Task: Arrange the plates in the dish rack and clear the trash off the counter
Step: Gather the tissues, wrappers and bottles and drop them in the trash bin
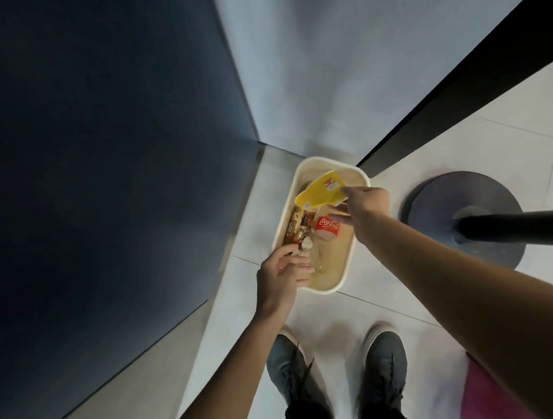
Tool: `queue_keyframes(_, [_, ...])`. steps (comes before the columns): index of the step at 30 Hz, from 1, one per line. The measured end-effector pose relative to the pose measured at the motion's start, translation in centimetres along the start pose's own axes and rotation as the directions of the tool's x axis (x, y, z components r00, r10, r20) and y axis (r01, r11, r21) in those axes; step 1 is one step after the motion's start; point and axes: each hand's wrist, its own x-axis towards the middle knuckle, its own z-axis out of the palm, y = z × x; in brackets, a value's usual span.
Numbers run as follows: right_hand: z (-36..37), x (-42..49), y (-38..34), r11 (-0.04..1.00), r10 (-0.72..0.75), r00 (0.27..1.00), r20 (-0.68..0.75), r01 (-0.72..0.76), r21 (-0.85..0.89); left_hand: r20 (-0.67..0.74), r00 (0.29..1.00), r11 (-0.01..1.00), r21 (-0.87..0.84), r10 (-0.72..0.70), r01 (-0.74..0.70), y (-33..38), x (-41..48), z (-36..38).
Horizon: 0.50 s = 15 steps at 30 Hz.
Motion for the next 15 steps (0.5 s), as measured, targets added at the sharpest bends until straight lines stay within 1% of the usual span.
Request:
queue_keyframes(3, [0.9,0.9,-0.2,0.998,0.047,0.999,-0.024,-0.048,-0.038,0.014,1.000,0.999,0.028,-0.023,0.022,0.1,-0.7,-0.1])
queue_keyframes(6, [1.6,2.1,0.6,0.992,0.122,0.993,-0.008,-0.122,-0.027,0.022,0.999,0.998,0.045,-0.038,0.037,0.1,-1.3,0.0])
queue_keyframes(10, [2.8,1.9,1.3,0.981,0.180,0.978,0.102,-0.186,0.049,0.021,0.999,0.997,0.064,-0.049,0.048,0.2,-1.4,-0.1])
queue_keyframes(12, [2.6,0.8,1.8,0.977,0.202,0.966,0.159,-0.210,0.033,-0.004,0.999,0.996,0.068,-0.054,0.055,0.3,-1.6,-0.4])
queue_keyframes(15, [0.9,-1.3,2.5,0.984,0.180,0.956,0.232,-0.177,-0.033,-0.035,0.996,0.994,0.074,-0.084,0.086,0.4,-2.8,-0.9])
